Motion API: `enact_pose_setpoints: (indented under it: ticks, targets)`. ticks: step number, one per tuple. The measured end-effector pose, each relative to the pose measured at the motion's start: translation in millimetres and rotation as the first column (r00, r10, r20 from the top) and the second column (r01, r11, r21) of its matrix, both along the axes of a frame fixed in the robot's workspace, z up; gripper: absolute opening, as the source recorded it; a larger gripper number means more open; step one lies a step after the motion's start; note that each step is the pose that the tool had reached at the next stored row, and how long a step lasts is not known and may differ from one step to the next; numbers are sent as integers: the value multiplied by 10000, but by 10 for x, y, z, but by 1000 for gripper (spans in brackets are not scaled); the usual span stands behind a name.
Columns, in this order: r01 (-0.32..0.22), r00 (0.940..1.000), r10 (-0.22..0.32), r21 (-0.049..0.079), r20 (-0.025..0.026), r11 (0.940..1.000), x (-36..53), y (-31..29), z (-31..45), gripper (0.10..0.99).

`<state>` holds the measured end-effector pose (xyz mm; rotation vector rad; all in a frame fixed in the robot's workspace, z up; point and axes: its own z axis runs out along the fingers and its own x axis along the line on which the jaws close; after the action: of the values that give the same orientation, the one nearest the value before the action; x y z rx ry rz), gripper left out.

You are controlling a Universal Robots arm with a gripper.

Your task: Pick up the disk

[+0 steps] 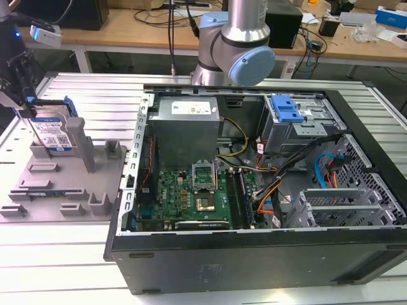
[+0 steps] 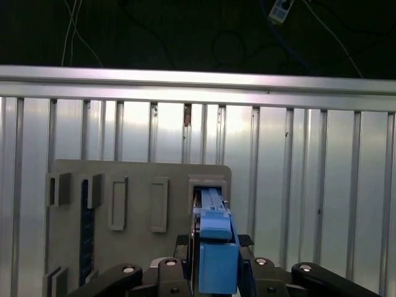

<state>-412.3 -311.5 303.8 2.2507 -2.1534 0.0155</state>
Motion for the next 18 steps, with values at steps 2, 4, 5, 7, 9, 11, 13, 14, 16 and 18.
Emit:
enact_pose_setpoints:
  ticks: [2,4,5,7,9,11,13,14,16,18]
  targets:
    - [0,10000,0,0,0,10000,0,0,-4,392]
    - [0,10000,0,2,5,10000,0,0,-14,392]
    - [0,10000,0,1,2,10000,0,0,-17,392]
    - [0,10000,0,0,0,10000,0,0,-20,392]
    - [0,10000,0,-7,2,10000,0,0,-23,392]
    - [0,10000,0,-14,2,10000,0,0,-23,392]
    - [0,10000,0,-29,7,10000,0,0,-23,392]
    - [0,10000,0,-35,9,10000,0,0,-24,392]
    - [0,10000,0,-36,9,10000,0,0,-24,392]
    - [0,10000,0,-37,9,10000,0,0,-25,376]
